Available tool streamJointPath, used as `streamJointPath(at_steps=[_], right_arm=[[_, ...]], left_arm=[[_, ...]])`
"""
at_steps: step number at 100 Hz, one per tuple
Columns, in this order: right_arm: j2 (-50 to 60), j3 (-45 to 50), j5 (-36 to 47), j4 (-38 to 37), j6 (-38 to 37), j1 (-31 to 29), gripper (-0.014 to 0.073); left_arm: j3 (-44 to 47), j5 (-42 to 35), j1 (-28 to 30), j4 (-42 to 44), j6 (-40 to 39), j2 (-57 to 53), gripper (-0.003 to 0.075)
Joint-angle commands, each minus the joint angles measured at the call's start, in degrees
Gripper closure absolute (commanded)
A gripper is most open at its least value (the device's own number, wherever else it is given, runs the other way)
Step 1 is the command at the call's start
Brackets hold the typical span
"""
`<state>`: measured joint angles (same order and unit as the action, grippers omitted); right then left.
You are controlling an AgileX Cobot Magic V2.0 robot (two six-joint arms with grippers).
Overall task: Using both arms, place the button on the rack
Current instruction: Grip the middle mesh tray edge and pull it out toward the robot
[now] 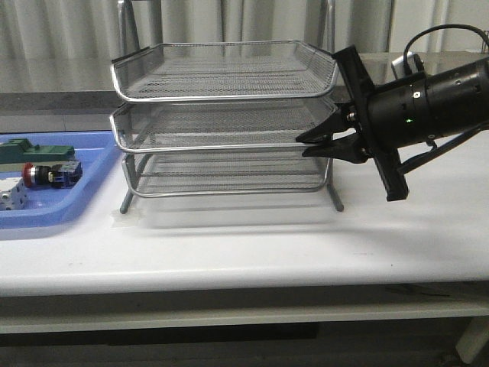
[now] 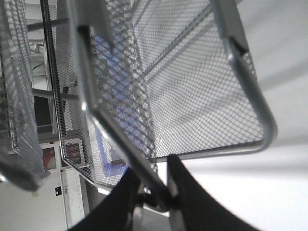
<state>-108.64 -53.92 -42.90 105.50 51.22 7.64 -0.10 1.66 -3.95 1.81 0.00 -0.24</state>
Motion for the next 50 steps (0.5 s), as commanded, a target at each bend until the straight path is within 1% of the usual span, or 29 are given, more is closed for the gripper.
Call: streamJointPath(at_steps=[1, 12, 50], right_arm=[[4.1, 0.6, -5.7, 1.8, 2.3, 0.2, 0.0542], [5.3, 2.4, -5.7, 0.4, 2.3, 0.2, 0.0542], [10.9, 11.1, -6.2, -0.2, 4.3, 0.2, 0.0542]], left_arm=[[3.2, -4.6, 0.0, 0.0, -0.7, -1.9, 0.0741], [3.2, -4.6, 0.0, 0.0, -0.7, -1.9, 0.0741], [3.2, -4.6, 0.0, 0.0, -0.7, -1.9, 0.0741]])
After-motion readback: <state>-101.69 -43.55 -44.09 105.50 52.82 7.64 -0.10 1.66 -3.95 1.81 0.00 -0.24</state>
